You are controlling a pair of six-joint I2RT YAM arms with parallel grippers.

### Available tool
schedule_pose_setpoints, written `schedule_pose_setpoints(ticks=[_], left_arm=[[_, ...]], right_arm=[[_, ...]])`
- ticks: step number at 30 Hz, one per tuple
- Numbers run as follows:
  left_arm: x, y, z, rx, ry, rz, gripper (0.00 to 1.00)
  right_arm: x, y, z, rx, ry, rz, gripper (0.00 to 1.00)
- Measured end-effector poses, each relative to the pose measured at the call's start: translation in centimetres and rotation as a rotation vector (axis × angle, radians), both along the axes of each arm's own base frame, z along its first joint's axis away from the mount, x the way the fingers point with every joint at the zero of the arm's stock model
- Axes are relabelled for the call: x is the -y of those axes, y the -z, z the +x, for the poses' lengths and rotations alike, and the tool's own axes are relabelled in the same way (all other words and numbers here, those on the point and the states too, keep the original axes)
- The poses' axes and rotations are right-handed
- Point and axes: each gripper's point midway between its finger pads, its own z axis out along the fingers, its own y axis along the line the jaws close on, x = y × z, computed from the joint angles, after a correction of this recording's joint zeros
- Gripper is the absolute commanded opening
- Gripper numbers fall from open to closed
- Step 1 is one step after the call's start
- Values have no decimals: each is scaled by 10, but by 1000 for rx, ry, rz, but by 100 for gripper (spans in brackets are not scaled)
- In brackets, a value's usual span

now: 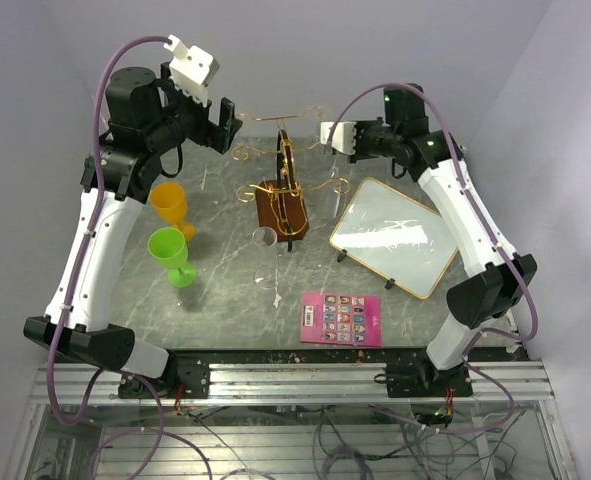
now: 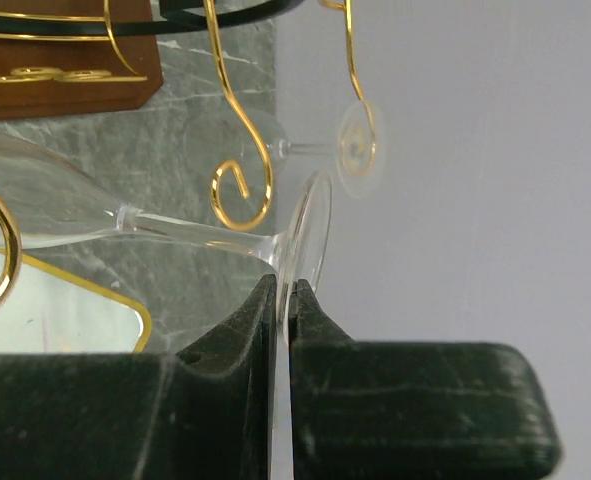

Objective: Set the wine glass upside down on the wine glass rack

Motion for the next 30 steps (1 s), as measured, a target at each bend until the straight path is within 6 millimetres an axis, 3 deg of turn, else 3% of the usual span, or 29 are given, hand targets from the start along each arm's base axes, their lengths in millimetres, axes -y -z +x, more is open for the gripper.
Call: schedule_pose_setpoints(ticks=[6,11,22,30], left_arm=[[-2,-2,-2,4,-4,-3,100],[-4,0,-1,2,-8,-4,99],[-5,0,-1,3,-11,-4,99],[-7,0,0,4,-15,-3,99]], right_arm=[[-20,14,5,5,-16,-57,0],[-31,11,12,34,-18,-78,0],[-47,7,26,88,-19,-123,0],[-46,21,38,82,8,-161,0]])
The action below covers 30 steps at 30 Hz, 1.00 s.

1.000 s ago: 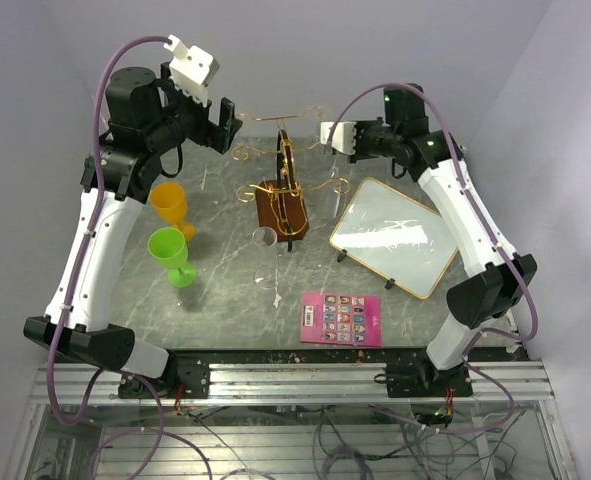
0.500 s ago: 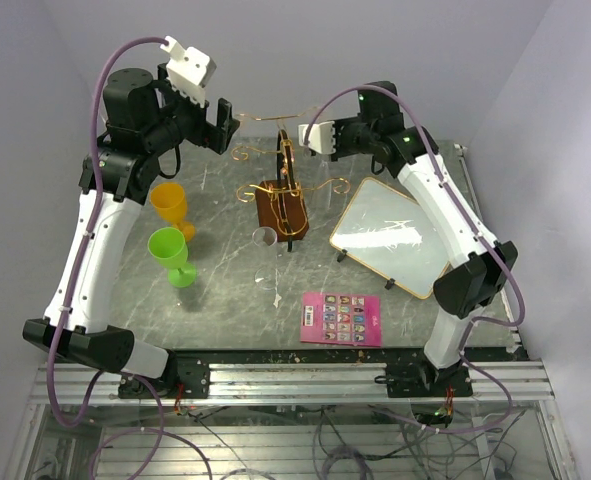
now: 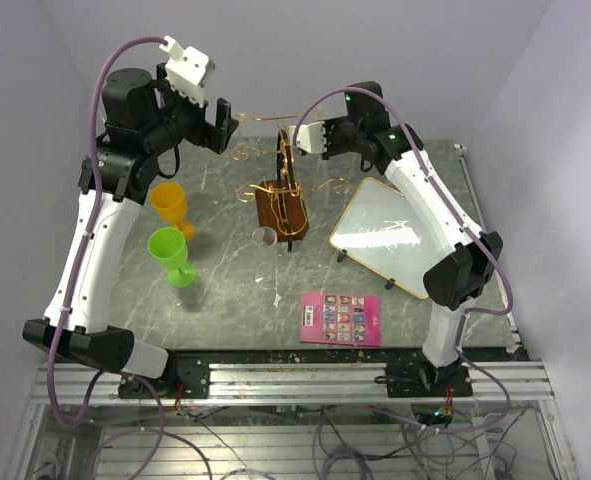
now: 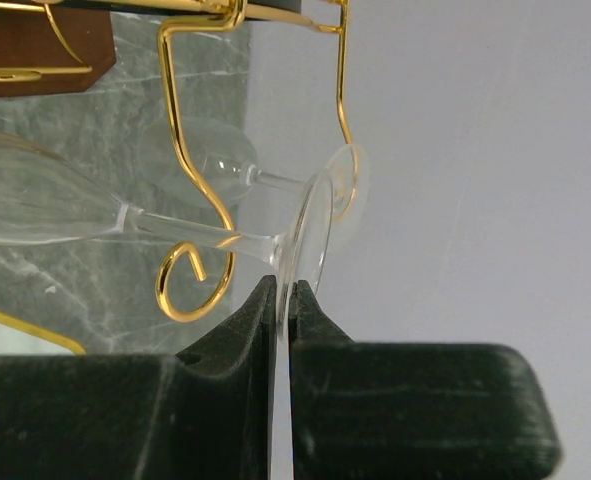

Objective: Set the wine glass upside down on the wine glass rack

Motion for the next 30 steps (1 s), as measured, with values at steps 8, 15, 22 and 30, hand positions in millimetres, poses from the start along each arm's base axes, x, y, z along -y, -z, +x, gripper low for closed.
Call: schedule_pose_setpoints(ticks=[8,15,22,30], left_arm=[[0,0,0,3,1,5,99],[0,0,0,5,1,8,99],[0,0,0,5,1,8,100],[-1,0,0,5,1,8,100]], right_arm=[[6,-2,8,28,44,-16,0],[13,-5,12,52,78,-38,0],[18,-1,13,55,95,-65,0],[23,15,10,22,101,-101,0]])
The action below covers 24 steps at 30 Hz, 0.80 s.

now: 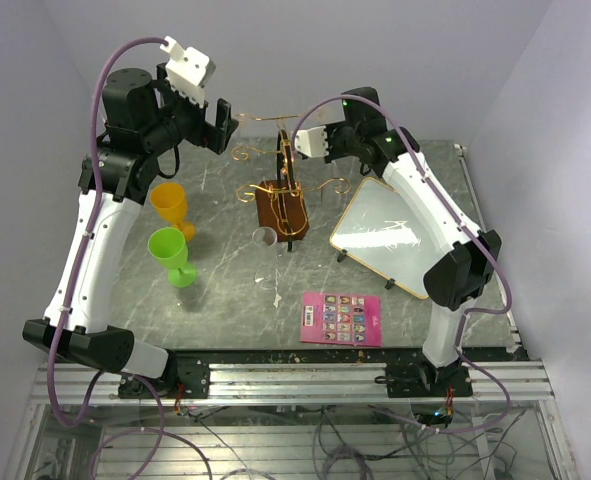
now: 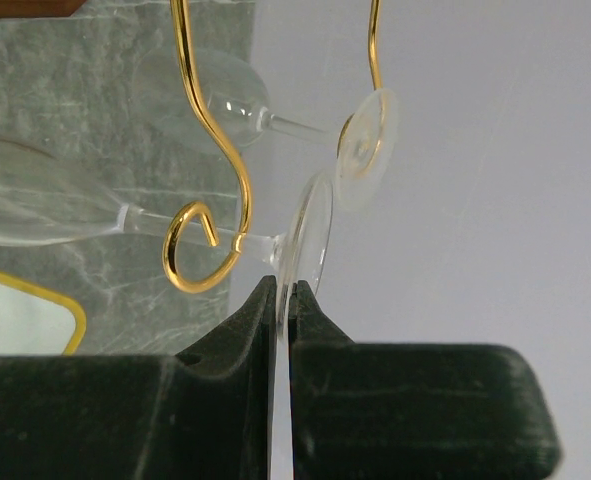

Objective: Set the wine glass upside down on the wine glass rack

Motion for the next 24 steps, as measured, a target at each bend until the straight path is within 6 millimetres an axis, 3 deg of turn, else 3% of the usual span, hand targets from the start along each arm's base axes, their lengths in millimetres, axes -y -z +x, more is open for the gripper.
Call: schedule_pose_setpoints(ticks=[12,24], left_arm=[[0,5,1,-10,0,3,100],[0,6,0,-11,1,7,100]], right_arm=[[5,-18,-11,17,-4,13,0],[-10,-12,-24,-22,-53,26,3]])
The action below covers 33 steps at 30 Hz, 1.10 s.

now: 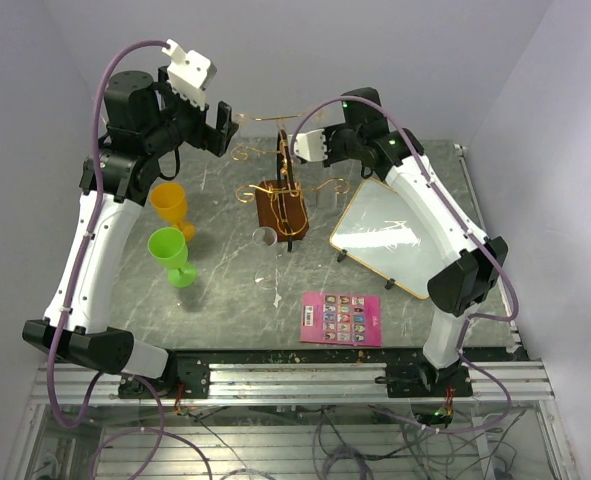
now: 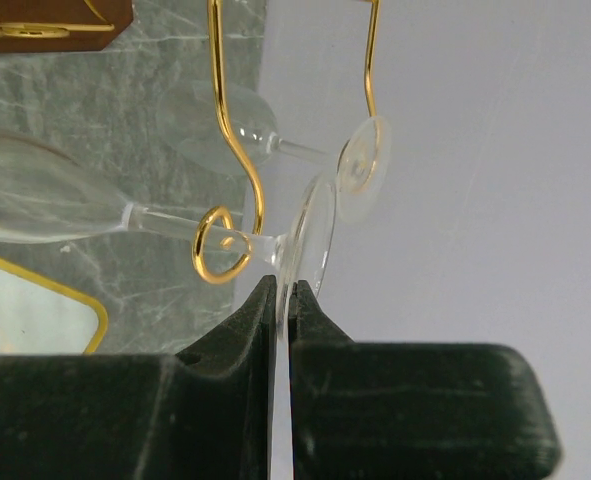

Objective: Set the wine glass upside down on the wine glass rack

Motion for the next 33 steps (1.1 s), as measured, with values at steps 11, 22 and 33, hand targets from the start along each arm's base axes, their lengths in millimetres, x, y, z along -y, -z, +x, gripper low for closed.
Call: schedule_pose_setpoints(ticks=[11,22,33], left_arm=[[-1,1,-2,4,1,10,100],[-2,2,-2,8,2,19,100],[-5,15,-1,-11,-3,42,100]], right_arm=[[-2,11,-3,-25,1,-12,9],[0,33,-11,-72,18,-31,18],[6,24,-17,-64,44,-6,45]])
